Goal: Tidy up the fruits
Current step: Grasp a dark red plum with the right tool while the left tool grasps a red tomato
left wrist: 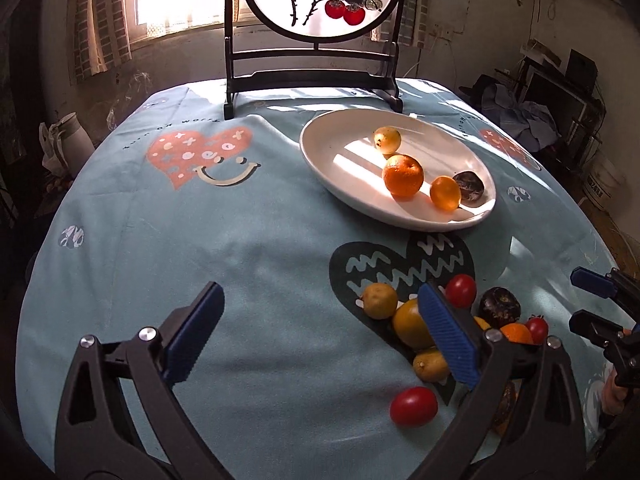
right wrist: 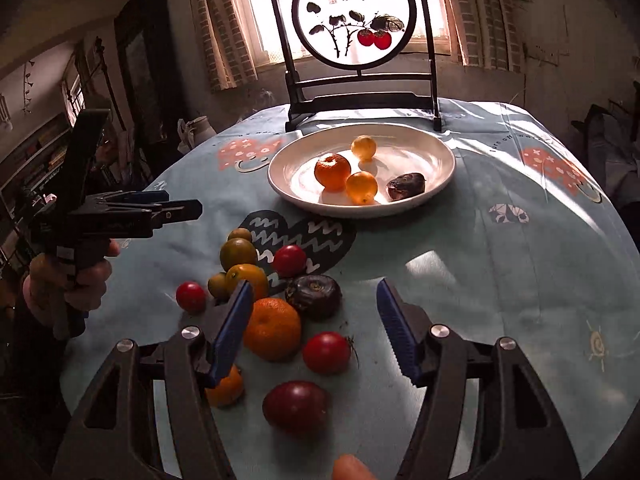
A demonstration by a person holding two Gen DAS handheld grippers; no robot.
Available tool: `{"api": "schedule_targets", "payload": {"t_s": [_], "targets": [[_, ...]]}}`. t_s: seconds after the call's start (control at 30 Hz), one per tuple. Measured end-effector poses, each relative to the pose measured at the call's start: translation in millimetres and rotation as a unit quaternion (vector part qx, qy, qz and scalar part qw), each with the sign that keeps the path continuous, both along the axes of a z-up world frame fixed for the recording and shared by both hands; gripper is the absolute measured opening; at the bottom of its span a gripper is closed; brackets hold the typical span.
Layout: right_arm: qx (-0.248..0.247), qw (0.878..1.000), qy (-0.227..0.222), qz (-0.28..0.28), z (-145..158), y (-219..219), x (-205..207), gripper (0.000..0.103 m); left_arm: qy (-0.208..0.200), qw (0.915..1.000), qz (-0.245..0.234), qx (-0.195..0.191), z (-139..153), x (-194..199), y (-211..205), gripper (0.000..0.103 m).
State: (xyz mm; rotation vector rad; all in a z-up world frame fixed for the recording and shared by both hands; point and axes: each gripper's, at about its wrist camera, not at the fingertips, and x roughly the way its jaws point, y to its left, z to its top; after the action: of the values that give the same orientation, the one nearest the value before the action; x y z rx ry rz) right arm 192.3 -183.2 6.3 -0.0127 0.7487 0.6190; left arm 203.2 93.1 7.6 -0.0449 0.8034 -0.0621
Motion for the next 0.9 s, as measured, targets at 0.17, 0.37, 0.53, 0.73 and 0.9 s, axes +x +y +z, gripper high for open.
{"api": "schedule_targets", "payload": {"t_s": [0.17, 0.37, 0.53, 0.73, 0.9], "targets": [[-0.03, 0.999, 0.029, -0.007, -17.2, 3.0, -33.6, 0.064, 0.001, 0.9999, -0.016, -0.006, 0.5, -5.4, -3.2, 0.099], [-0.082, 0.996, 0.026, -0.012, -32.2, 17.1, -38.0, 0.063, -0.003, 0.9998, -0.02, 0.007, -3.6, -14.2, 0.4, 0.099], [-0.076, 0.996, 0.052, -0.005, -39.2, 15.5, -32.7, 0.041, 0.02, 0.999, -0.035, -0.019, -17.0, -23.4, 15.4, 0.099], [-0.037, 0.997, 0.06, -0.013, -36.9, 4.4, -31.3, 0.039, 0.017, 0.9946, -0.099, -0.028, -24.9, -47.1, 8.9, 0.098], [0.0, 0.997, 0.076, -0.025, -36.2, -7.3, -25.6, 0.039, 0.016, 0.988, -0.153, -0.005, -30.0, -53.1, -16.1, 0.082]]}}
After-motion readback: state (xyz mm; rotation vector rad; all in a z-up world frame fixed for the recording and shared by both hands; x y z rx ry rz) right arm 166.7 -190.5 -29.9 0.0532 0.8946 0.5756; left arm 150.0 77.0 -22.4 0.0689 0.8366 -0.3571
